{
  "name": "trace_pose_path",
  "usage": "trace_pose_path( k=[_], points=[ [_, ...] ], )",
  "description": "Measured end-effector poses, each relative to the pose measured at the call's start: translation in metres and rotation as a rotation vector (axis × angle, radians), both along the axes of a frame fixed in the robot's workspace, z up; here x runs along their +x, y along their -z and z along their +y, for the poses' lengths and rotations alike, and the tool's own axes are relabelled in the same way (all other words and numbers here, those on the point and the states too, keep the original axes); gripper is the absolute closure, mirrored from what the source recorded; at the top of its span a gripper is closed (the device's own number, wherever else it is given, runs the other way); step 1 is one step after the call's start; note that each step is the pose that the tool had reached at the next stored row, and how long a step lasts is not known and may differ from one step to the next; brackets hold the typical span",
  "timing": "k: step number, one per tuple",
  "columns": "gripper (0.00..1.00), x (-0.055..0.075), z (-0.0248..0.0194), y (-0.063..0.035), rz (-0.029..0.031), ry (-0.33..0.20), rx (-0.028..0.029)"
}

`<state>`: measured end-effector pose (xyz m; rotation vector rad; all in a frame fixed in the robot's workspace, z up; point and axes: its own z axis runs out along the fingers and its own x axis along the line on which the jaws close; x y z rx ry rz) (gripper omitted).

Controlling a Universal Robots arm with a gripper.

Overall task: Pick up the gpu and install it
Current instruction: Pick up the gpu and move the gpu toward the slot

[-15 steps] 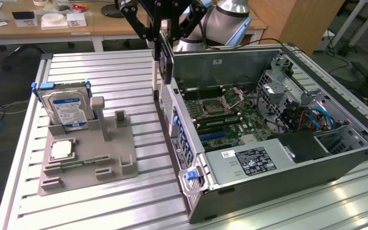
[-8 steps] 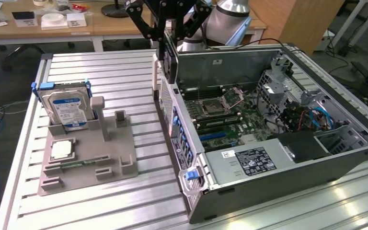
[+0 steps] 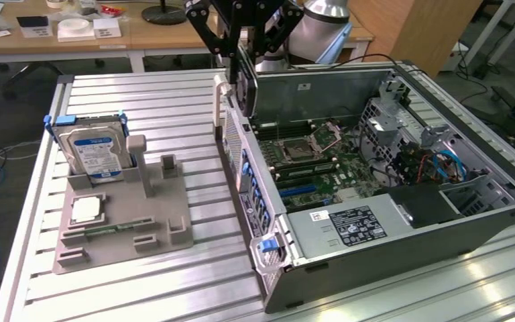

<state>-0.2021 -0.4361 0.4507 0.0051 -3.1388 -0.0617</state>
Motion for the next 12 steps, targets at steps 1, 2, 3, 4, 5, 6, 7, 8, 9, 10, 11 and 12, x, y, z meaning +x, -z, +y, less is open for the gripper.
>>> trace_pose_path(
  k=[1, 2, 3, 4, 5, 6, 7, 8, 9, 10, 11, 12],
  points=[
    [0.72, 0.001, 0.0000, 0.0000, 0.0000, 0.000, 0.0000],
    [0.72, 0.003, 0.0000, 0.0000, 0.0000, 0.000, 0.0000],
    [0.72, 0.004, 0.0000, 0.0000, 0.0000, 0.000, 0.0000],
    [0.72, 0.005, 0.0000, 0.0000, -0.0001, 0.000, 0.0001],
    [0.72, 0.006, 0.0000, 0.0000, 0.0000, 0.000, 0.0000],
    [0.72, 0.007, 0.0000, 0.0000, 0.0000, 0.000, 0.0000],
    [0.72, 0.008, 0.0000, 0.0000, 0.0000, 0.000, 0.0000],
    [0.72, 0.009, 0.0000, 0.0000, 0.0000, 0.000, 0.0000],
    [0.72, 0.010, 0.0000, 0.0000, 0.0000, 0.000, 0.0000],
    [0.72, 0.011, 0.0000, 0.0000, -0.0001, 0.000, 0.0000],
    [0.72, 0.012, 0.0000, 0.0000, 0.0000, 0.000, 0.0000],
    [0.72, 0.014, 0.0000, 0.0000, 0.0000, 0.000, 0.0000]
  ],
)
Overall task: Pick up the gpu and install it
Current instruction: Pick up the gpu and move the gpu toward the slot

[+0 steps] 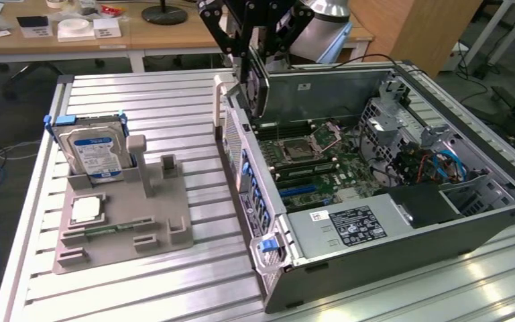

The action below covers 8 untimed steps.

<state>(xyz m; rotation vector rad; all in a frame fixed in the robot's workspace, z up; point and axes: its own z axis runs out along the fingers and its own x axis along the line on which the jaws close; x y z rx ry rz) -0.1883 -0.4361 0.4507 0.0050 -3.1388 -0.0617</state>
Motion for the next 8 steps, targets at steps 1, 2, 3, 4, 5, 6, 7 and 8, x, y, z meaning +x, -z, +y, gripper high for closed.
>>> trace_pose_path(
  k=[1, 2, 3, 4, 5, 6, 7, 8],
  points=[
    [0.72, 0.001, 0.0000, 0.0000, 0.0000, 0.000, 0.0000],
    [0.72, 0.003, 0.0000, 0.0000, 0.0000, 0.000, 0.0000],
    [0.72, 0.004, 0.0000, 0.0000, 0.0001, 0.000, -0.0001],
    [0.72, 0.006, 0.0000, 0.0000, 0.0000, 0.000, -0.0001],
    [0.72, 0.007, 0.0000, 0.0000, 0.0001, 0.000, 0.0000],
    [0.72, 0.009, 0.0000, 0.0000, 0.0001, 0.000, -0.0001],
    [0.72, 0.011, 0.0000, 0.0000, 0.0000, 0.000, 0.0000],
    [0.72, 0.012, 0.0000, 0.0000, 0.0000, 0.000, 0.0000]
  ],
)
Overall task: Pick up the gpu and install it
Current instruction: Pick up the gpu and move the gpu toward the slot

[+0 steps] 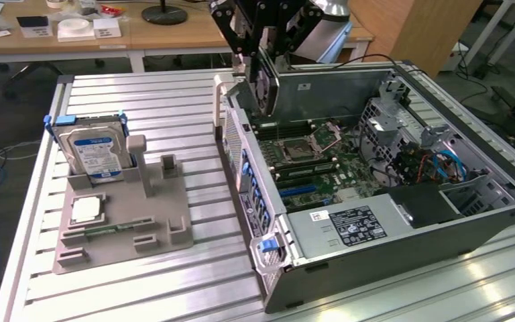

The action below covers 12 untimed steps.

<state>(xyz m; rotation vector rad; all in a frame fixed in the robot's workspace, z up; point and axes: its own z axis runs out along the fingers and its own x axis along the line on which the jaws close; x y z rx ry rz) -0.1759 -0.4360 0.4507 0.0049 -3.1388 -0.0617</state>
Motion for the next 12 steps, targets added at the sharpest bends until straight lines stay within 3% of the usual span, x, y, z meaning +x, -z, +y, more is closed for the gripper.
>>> trace_pose_path(
  k=[12],
  points=[
    [0.72, 0.022, 0.0000, 0.0000, 0.0000, 0.000, -0.0001]
  ],
)
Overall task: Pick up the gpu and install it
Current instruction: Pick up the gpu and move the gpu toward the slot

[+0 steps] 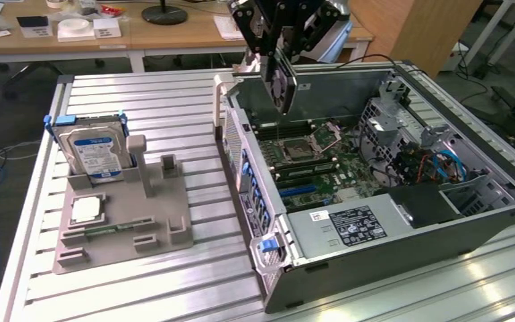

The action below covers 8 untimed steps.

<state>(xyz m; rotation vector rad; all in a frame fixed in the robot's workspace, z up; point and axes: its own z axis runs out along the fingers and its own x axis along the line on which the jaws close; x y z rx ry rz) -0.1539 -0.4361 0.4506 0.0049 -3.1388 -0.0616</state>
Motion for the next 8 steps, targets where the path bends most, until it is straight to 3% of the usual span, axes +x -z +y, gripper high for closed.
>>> trace_pose_path(
  k=[8],
  points=[
    [0.72, 0.013, 0.0000, 0.0001, 0.0001, 0.000, 0.0000]
  ],
)
